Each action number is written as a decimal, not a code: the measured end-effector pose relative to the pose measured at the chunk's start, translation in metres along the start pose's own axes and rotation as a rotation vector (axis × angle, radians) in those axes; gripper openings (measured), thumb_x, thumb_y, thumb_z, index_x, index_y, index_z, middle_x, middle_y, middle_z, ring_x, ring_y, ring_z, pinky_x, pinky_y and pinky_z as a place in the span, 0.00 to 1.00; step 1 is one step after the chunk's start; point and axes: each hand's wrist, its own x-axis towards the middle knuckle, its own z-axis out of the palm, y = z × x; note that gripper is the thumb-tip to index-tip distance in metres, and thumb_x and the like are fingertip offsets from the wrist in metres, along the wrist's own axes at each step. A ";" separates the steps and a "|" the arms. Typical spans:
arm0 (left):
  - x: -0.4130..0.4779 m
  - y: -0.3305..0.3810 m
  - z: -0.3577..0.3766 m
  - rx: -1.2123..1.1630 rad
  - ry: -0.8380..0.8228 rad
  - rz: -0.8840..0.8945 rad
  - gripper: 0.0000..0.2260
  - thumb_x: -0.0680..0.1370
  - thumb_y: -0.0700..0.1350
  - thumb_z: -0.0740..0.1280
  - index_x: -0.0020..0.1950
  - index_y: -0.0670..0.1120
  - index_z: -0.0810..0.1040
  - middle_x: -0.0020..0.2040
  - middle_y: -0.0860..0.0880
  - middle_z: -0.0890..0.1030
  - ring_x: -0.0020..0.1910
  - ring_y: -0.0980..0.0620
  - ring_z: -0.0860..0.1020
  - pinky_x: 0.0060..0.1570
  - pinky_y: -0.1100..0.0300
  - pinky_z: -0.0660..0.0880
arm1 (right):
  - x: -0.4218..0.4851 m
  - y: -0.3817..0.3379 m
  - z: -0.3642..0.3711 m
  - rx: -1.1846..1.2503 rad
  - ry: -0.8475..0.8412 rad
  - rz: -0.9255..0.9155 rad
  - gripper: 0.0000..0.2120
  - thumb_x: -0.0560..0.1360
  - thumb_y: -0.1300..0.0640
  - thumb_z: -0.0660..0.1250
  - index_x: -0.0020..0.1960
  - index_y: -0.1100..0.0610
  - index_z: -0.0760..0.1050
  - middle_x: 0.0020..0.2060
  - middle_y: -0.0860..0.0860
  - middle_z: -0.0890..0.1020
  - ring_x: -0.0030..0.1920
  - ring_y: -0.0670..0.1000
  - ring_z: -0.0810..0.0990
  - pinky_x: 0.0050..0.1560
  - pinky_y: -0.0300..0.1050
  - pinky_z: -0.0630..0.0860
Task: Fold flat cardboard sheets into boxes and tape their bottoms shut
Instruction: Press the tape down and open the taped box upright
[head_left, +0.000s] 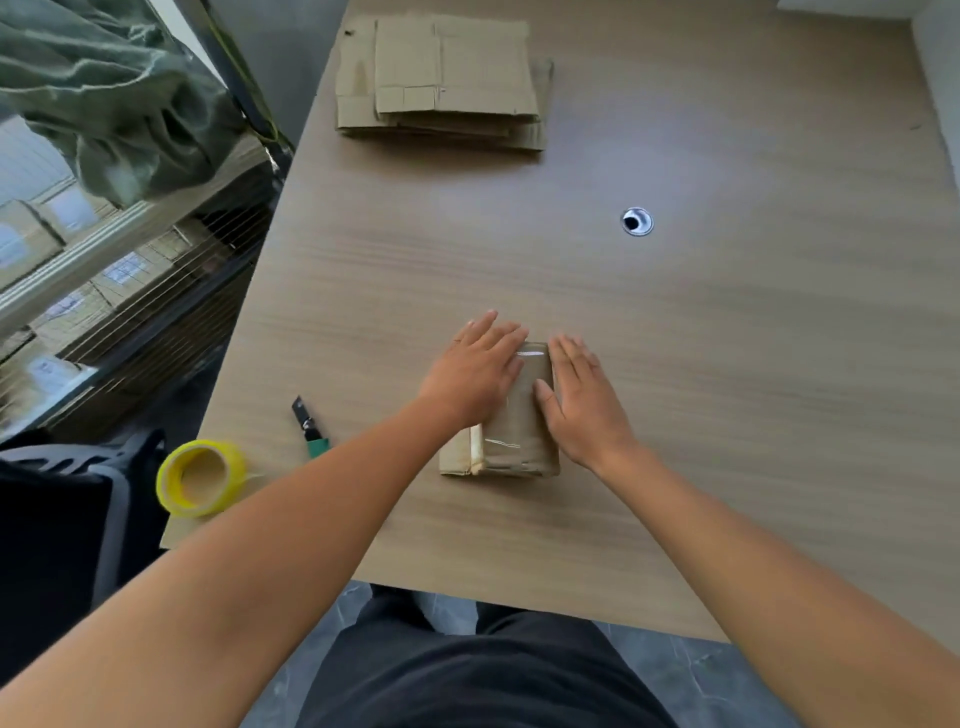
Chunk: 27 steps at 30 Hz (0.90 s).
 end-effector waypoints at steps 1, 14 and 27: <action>0.003 -0.002 0.003 -0.031 0.022 -0.008 0.22 0.86 0.51 0.54 0.79 0.47 0.64 0.77 0.49 0.66 0.80 0.47 0.54 0.79 0.53 0.49 | 0.002 0.004 0.003 0.025 -0.010 -0.012 0.30 0.84 0.47 0.52 0.81 0.62 0.54 0.80 0.57 0.57 0.81 0.54 0.50 0.80 0.46 0.43; -0.001 0.003 0.043 -0.836 0.375 -0.359 0.08 0.79 0.47 0.68 0.56 0.48 0.82 0.57 0.50 0.79 0.57 0.59 0.77 0.62 0.62 0.72 | 0.008 0.021 0.028 0.793 -0.236 0.000 0.30 0.82 0.50 0.56 0.79 0.45 0.46 0.78 0.42 0.53 0.78 0.39 0.53 0.75 0.31 0.52; 0.003 0.047 0.059 -0.897 0.612 -0.666 0.13 0.80 0.51 0.59 0.59 0.49 0.78 0.58 0.52 0.72 0.60 0.52 0.73 0.66 0.51 0.68 | -0.047 0.018 0.011 0.523 0.150 0.206 0.33 0.80 0.43 0.59 0.78 0.59 0.60 0.75 0.54 0.66 0.75 0.47 0.63 0.74 0.40 0.58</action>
